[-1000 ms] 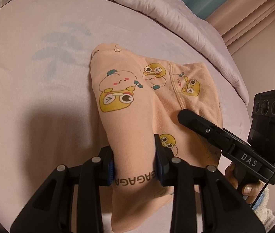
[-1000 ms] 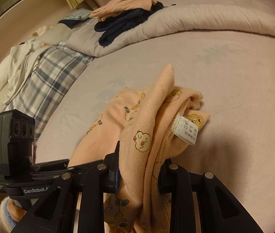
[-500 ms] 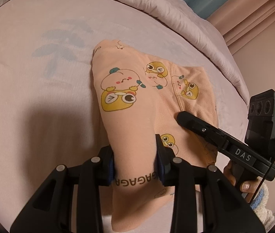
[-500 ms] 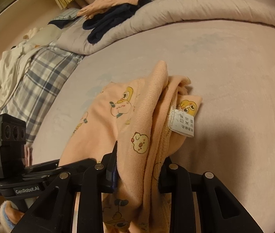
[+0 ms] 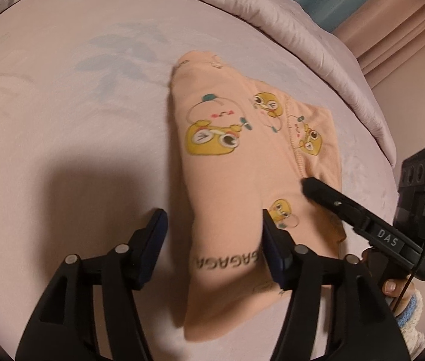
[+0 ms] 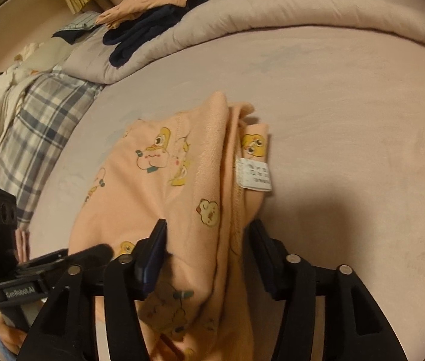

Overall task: Fold small clothes
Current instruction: 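Lower the folded edge onto the bundle and open both tools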

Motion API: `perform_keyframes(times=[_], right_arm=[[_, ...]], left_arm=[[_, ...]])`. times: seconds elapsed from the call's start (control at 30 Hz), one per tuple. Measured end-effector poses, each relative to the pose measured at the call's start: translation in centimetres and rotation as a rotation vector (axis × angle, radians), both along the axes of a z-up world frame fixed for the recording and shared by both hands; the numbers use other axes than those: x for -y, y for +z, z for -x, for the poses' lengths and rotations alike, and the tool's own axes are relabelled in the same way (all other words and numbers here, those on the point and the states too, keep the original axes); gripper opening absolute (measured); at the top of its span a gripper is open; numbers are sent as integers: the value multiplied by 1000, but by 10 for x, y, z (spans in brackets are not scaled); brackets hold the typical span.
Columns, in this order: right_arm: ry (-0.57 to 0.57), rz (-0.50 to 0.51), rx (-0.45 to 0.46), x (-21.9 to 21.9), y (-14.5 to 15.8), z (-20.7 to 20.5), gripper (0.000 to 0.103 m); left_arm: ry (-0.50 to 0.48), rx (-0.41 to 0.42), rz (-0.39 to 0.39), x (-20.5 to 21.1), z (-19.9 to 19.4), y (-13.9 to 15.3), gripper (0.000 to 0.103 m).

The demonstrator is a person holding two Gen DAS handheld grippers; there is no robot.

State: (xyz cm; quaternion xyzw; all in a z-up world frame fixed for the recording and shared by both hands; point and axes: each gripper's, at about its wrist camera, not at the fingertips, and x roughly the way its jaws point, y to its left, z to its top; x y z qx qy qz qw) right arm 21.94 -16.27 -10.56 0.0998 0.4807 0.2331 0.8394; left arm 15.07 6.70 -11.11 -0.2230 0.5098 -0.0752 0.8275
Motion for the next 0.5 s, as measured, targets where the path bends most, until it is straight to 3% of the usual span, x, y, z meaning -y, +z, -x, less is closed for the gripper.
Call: perform_keyframes(times=[0.17, 0.33, 0.5], right_arm=[[-25, 45, 41, 8, 9, 10, 57], [56, 52, 131, 6, 24, 35, 57], [87, 120, 87, -3, 6, 42, 57]], left_arm=[[19, -3, -19, -5, 20, 1, 65], [27, -5, -48, -1, 35, 0, 65], [28, -8, -79, 6, 44, 0, 65]])
